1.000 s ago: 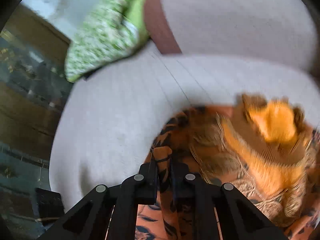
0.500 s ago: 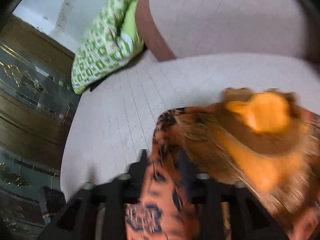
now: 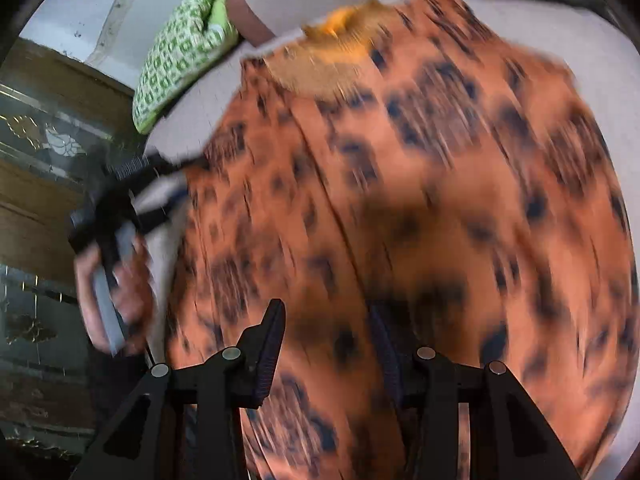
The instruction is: Fold small clothes
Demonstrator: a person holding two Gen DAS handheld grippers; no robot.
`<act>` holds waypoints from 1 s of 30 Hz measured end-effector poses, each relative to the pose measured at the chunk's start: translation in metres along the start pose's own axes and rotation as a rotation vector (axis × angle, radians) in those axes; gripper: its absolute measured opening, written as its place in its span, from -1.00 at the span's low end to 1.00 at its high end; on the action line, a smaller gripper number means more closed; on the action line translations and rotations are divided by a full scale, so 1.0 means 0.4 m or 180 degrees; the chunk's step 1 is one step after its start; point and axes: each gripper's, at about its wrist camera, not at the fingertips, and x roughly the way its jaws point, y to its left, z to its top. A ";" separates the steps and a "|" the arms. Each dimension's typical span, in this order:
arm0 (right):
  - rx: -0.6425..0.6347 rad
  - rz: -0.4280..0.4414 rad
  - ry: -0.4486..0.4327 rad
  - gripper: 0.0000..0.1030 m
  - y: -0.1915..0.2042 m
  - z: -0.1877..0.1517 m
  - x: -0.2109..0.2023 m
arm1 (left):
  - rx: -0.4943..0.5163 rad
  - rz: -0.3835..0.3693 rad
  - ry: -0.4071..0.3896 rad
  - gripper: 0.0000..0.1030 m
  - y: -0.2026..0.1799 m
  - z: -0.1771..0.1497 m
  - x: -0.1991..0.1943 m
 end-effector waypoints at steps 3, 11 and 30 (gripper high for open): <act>-0.0011 -0.0260 0.0018 -0.17 -0.035 -0.104 -0.032 | 0.0169 -0.0032 -0.0066 -0.15 -0.028 -0.061 -0.078; -0.0003 -0.0186 0.0033 -0.94 -0.056 -0.215 -0.059 | 0.0075 0.0211 -0.0013 -0.15 0.036 -0.301 -0.243; 0.0171 0.0674 -0.1163 0.08 -0.034 -0.227 -0.381 | 0.0486 0.0335 -0.0355 -0.15 -0.118 -0.376 -0.404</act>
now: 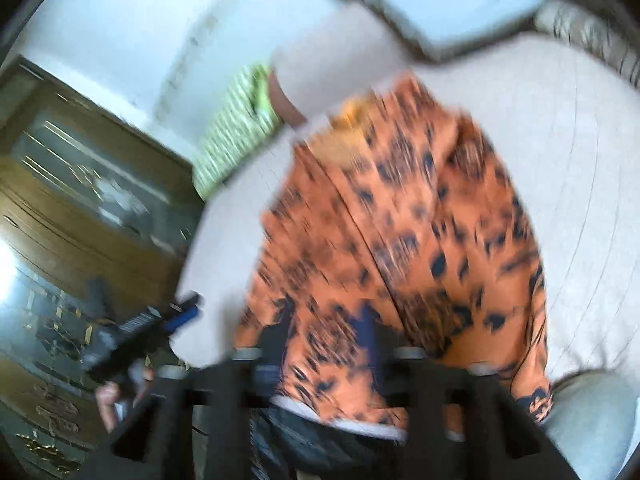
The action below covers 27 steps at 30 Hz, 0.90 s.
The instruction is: Fold small clothes
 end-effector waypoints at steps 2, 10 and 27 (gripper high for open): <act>-0.0042 0.0110 -0.0323 0.45 0.029 0.028 -0.050 | 0.0094 0.0020 -0.0069 -0.09 -0.038 0.023 -0.005; -0.0018 -0.0164 -0.0380 0.52 0.034 0.172 -0.004 | 0.0634 0.0297 -0.0388 0.30 -0.158 0.127 0.041; 0.0329 -0.0711 0.0274 0.32 -0.191 0.542 0.373 | 0.0347 0.0291 0.0216 0.30 -0.120 0.504 0.498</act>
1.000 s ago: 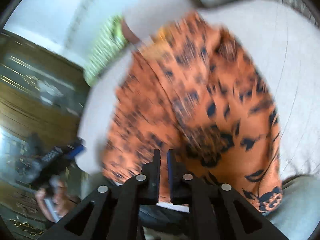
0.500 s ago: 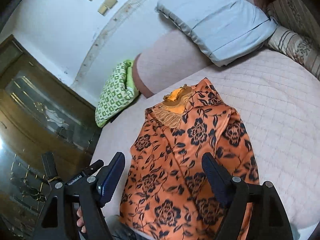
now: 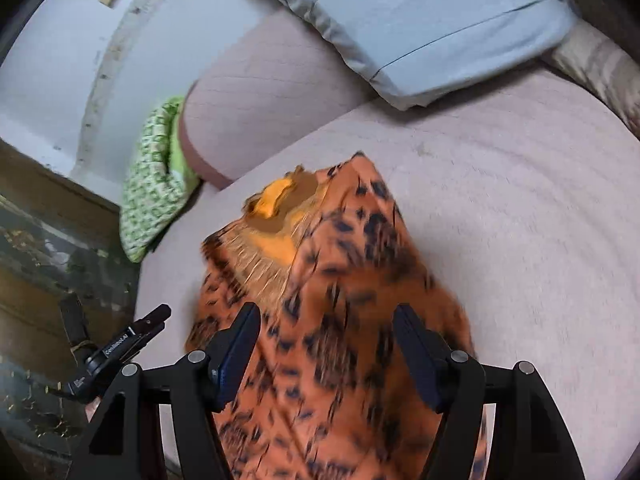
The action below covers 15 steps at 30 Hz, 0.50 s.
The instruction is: Fold small clothes
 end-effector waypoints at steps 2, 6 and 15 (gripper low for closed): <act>-0.0033 -0.0124 0.0088 0.29 0.004 0.064 0.072 | -0.0017 0.0011 0.0084 0.30 0.003 0.056 0.067; 0.0043 -0.0353 0.0284 0.23 -0.001 0.171 0.215 | -0.0070 0.0113 0.0211 0.30 0.013 0.135 0.187; -0.0032 -0.0987 0.0345 -0.77 -0.046 0.252 0.311 | -0.0011 0.0258 0.0344 -0.78 0.068 0.185 0.291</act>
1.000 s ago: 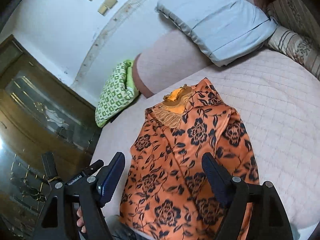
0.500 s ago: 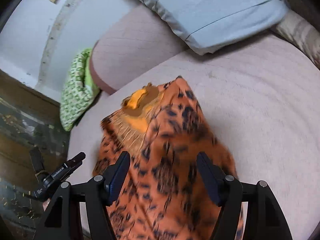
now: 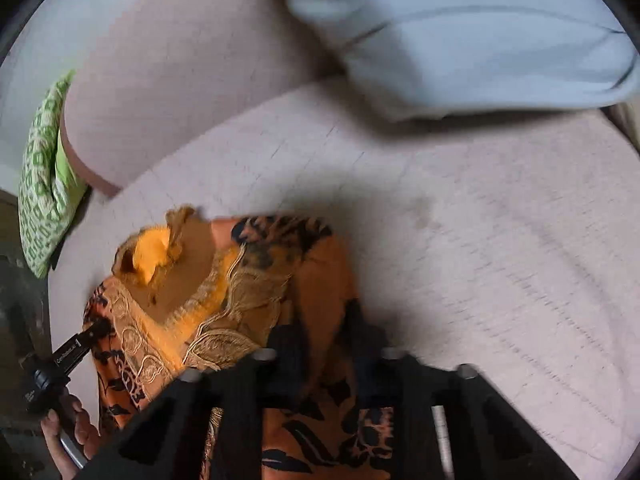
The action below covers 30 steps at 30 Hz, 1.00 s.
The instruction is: Fold small clothes
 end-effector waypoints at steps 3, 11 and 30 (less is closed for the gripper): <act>-0.0006 -0.0072 -0.0178 -0.83 -0.017 0.023 -0.046 | -0.0009 -0.0128 -0.0219 -0.82 0.012 0.018 -0.051; 0.0194 -0.0263 -0.0160 -0.81 -0.104 0.067 0.024 | -0.0063 0.0124 -0.0077 -0.82 0.007 0.043 0.030; -0.0139 0.1065 -0.0555 -0.12 -0.117 -0.707 -0.434 | -0.0204 -0.0431 -0.0614 0.18 0.178 -0.664 -0.463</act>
